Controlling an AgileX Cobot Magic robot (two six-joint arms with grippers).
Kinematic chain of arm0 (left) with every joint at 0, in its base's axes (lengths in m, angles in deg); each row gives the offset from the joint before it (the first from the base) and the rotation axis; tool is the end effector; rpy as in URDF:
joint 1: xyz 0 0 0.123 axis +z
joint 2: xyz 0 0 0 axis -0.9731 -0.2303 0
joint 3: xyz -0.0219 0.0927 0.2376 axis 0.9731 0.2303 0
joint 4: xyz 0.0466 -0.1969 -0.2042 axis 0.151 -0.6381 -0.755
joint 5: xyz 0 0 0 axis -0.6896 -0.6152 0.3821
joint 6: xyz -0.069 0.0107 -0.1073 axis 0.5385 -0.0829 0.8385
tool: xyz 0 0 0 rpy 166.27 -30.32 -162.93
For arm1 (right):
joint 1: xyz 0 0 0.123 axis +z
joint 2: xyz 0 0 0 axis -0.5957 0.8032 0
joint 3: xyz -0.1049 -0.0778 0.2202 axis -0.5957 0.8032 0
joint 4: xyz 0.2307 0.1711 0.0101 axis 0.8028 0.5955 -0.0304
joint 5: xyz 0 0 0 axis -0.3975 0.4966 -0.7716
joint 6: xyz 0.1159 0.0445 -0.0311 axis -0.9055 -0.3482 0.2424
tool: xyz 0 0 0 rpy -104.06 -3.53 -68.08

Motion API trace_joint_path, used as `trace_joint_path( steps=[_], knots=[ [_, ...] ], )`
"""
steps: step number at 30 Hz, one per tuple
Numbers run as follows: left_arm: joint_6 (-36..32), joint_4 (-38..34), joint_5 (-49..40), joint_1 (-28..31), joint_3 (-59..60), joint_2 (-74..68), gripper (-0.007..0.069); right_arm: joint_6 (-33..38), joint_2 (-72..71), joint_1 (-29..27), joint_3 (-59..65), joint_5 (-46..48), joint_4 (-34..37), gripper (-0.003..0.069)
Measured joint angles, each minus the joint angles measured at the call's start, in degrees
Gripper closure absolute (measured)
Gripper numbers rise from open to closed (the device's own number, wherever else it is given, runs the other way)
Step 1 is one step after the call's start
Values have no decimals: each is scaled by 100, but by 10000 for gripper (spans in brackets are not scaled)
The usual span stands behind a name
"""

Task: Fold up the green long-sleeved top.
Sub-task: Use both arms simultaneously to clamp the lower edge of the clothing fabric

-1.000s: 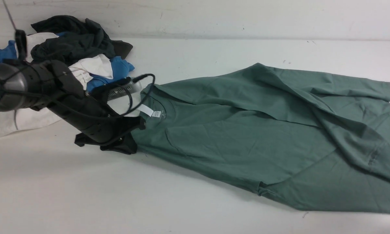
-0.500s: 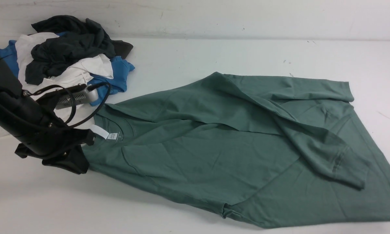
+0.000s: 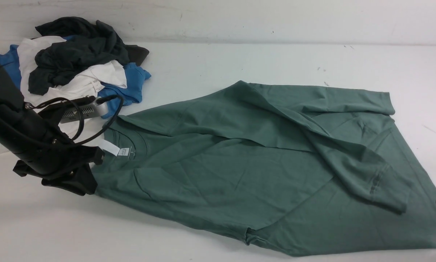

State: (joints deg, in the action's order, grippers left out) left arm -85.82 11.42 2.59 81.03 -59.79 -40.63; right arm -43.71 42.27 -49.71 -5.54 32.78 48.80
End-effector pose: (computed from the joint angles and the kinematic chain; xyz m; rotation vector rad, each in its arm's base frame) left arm 0.3535 -0.0175 0.1192 0.0568 2.9787 -0.5181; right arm 0.2774 -0.0679 0.0822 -0.4033 -3.0972 0.0346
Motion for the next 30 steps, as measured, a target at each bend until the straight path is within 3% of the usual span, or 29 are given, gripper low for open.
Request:
trace_joint_path(
  steps=[6,11,14,18,21,30],
  knots=[
    [20,9,-267,1,-294,67,363,275,522,0,-43,-158,264,251],
    [195,-10,-788,-22,-385,230,351,402,740,0,-176,-39,308,268],
    [339,-10,-958,-92,-365,277,351,451,763,0,-210,17,296,335],
    [492,25,-1052,-466,-174,284,349,478,671,0,-196,226,339,589],
    [492,31,-1047,-824,5,284,344,448,456,0,-7,531,506,634],
    [969,274,-237,-2100,415,284,342,202,-947,6,1298,740,423,637]
  ],
)
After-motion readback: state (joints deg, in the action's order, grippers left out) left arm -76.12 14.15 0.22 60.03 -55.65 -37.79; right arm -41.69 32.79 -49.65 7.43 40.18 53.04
